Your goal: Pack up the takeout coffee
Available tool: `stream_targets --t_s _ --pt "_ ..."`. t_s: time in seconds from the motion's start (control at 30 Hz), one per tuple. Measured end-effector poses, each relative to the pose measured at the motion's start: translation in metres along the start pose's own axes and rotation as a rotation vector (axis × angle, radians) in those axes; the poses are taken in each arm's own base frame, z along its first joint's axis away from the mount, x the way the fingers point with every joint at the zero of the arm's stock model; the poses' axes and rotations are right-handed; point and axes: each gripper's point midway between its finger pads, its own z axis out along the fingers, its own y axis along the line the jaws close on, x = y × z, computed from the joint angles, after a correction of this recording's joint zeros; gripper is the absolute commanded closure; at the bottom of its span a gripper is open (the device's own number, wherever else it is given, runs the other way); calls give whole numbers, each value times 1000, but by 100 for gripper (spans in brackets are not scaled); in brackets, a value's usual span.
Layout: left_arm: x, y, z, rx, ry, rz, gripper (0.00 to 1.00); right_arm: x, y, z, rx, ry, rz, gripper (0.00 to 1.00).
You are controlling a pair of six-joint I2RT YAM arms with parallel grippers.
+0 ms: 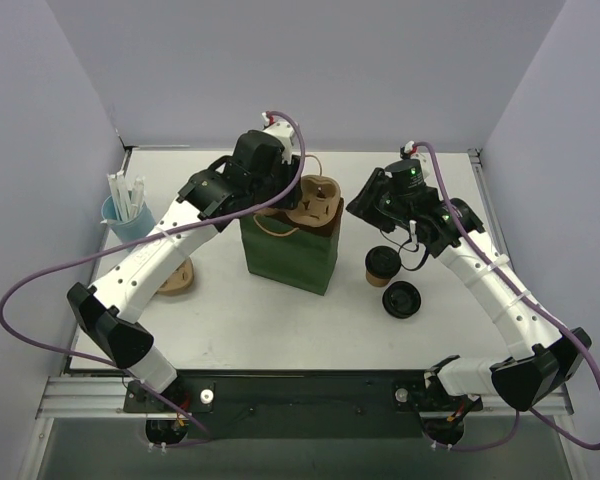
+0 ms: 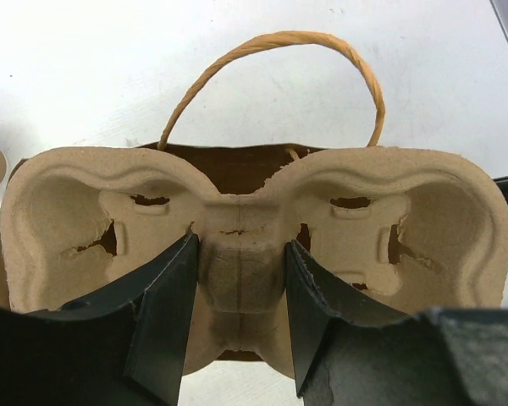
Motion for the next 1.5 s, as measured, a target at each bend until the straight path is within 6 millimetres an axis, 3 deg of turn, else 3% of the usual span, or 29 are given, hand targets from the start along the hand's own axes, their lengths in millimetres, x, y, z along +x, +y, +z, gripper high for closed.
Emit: stream_targets --t_s 0.57,0.87,1.5 --pt "-5 -4 -4 27 -32 -6 56 0 0 0 0 0 0 61" --pt "17 1 6 15 23 3 57 -1 -1 0 3 -2 2 61" --pt "37 16 21 -62 90 52 57 2 2 0 -14 17 -8 61"
